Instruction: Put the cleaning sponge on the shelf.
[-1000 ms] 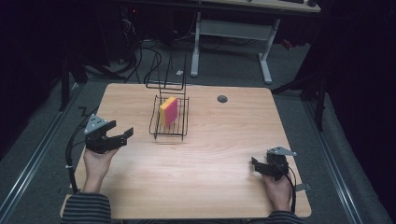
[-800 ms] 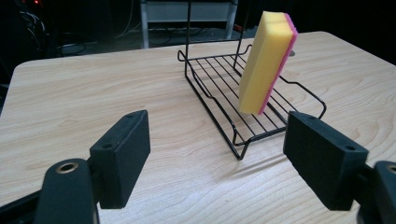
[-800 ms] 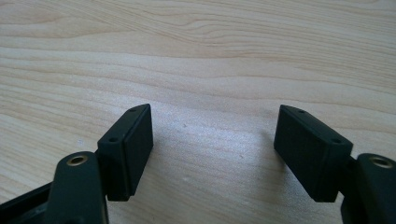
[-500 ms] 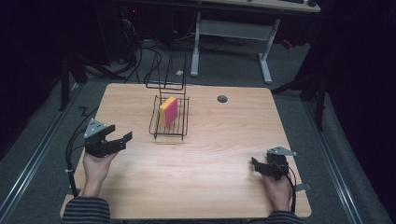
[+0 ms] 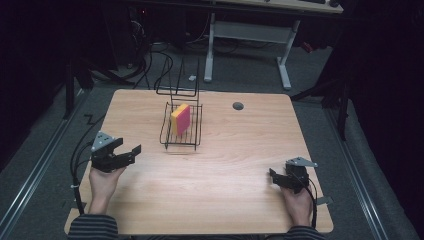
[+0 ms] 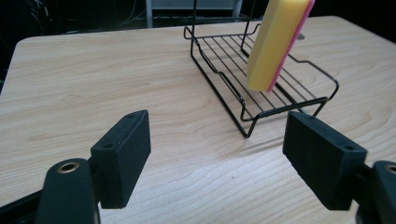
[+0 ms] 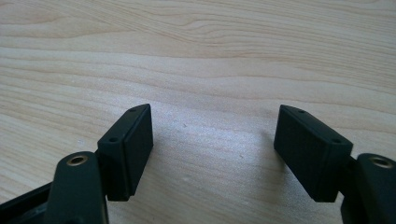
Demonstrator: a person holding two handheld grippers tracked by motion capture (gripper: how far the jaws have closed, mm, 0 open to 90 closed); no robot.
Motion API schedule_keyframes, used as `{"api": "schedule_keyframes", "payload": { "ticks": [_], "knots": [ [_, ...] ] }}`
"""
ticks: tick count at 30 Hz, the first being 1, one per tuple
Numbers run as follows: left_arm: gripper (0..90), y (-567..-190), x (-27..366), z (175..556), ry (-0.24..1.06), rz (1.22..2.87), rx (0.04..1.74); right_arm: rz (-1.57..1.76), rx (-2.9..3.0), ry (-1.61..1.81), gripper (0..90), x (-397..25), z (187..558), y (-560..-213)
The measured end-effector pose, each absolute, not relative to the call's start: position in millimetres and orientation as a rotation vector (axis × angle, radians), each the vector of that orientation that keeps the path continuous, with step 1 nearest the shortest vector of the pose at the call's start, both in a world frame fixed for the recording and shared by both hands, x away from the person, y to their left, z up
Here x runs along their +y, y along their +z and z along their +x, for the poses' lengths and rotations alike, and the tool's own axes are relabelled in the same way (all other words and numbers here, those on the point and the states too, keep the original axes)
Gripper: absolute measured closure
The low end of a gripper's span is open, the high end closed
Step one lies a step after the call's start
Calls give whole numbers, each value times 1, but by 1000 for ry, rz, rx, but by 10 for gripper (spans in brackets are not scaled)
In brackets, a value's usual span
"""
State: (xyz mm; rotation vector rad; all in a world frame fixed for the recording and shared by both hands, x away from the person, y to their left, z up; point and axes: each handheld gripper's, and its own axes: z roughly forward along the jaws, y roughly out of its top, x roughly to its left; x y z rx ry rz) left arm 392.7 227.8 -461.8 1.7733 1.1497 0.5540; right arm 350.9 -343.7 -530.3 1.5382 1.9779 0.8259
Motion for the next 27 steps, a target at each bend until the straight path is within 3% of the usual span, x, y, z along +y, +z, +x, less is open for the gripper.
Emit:
{"api": "schedule_keyframes", "payload": {
  "ticks": [27],
  "knots": [
    [245, -492, 215, 392, 477, 1828, 1171, 1538, 1978, 826, 285, -344, 351, -530]
  ]
}}
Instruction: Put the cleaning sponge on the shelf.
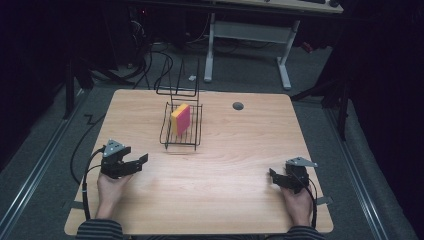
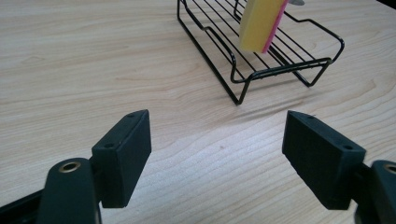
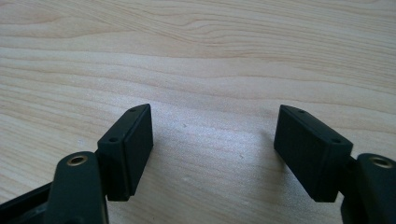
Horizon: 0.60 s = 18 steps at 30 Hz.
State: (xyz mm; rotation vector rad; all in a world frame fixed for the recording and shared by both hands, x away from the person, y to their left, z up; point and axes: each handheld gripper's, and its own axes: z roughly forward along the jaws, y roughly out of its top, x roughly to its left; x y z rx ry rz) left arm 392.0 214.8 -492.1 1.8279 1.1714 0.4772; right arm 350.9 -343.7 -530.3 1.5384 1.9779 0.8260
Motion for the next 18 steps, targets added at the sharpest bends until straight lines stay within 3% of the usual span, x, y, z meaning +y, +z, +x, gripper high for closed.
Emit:
{"api": "schedule_keyframes", "payload": {
  "ticks": [18],
  "knots": [
    [250, -505, 207, 401, 418, 1875, 1192, 1539, 1979, 826, 285, -344, 351, -530]
  ]
}}
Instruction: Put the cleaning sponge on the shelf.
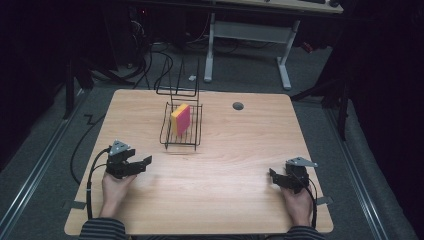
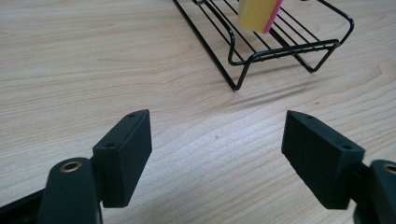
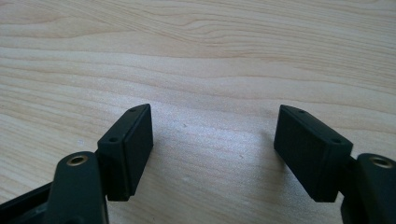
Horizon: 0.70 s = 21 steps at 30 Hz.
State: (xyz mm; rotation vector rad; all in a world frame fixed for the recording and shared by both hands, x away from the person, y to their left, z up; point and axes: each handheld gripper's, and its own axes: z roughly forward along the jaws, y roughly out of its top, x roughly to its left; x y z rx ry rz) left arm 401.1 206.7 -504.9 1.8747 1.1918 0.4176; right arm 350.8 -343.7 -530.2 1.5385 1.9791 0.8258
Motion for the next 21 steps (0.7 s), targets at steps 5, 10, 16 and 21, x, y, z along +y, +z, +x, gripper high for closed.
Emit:
{"api": "schedule_keyframes", "payload": {
  "ticks": [5, 10, 16, 21],
  "knots": [
    [251, -509, 205, 404, 408, 1885, 1203, 1538, 1978, 826, 285, -344, 351, -530],
    [253, -513, 205, 408, 400, 1892, 1219, 1538, 1978, 826, 285, -344, 351, -530],
    [256, -517, 205, 411, 404, 1912, 1232, 1538, 1979, 826, 285, -344, 351, -530],
    [260, -521, 204, 414, 409, 1925, 1242, 1538, 1978, 826, 285, -344, 351, -530]
  ]
}}
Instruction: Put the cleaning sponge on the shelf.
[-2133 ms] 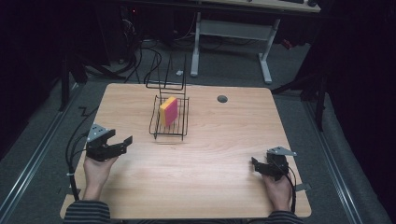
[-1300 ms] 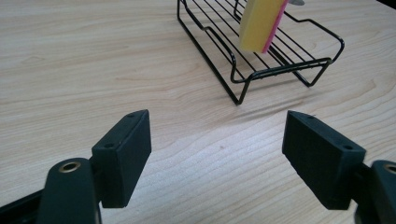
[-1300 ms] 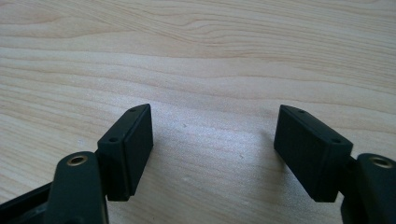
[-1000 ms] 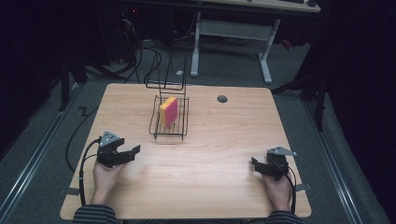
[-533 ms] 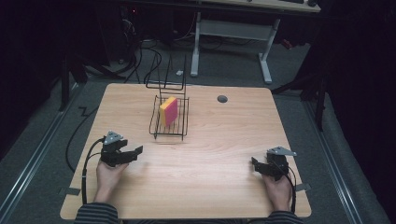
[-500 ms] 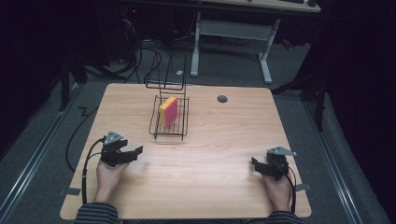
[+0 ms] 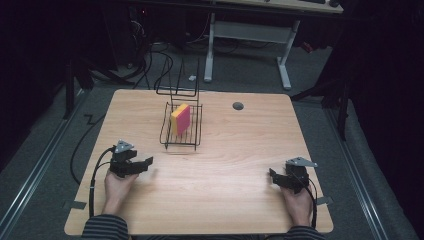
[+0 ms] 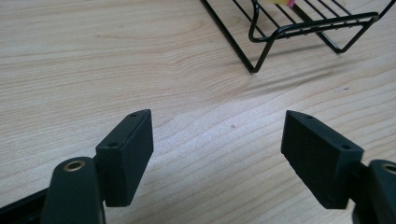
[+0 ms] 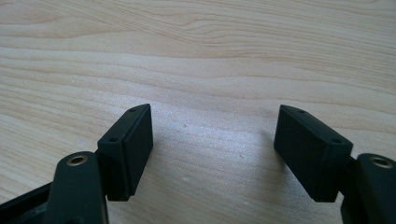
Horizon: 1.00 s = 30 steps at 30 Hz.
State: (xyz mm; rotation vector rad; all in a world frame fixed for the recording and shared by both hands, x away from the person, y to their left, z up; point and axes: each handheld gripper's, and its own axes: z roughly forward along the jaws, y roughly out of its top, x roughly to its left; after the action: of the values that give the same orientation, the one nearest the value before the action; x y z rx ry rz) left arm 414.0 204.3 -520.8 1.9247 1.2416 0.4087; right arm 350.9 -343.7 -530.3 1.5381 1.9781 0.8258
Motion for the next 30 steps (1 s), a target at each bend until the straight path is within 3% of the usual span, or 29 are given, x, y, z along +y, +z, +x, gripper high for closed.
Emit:
{"api": "schedule_keyframes", "payload": {
  "ticks": [30],
  "knots": [
    [261, -531, 202, 422, 495, 1951, 1277, 1538, 1978, 826, 285, -344, 351, -530]
  ]
}}
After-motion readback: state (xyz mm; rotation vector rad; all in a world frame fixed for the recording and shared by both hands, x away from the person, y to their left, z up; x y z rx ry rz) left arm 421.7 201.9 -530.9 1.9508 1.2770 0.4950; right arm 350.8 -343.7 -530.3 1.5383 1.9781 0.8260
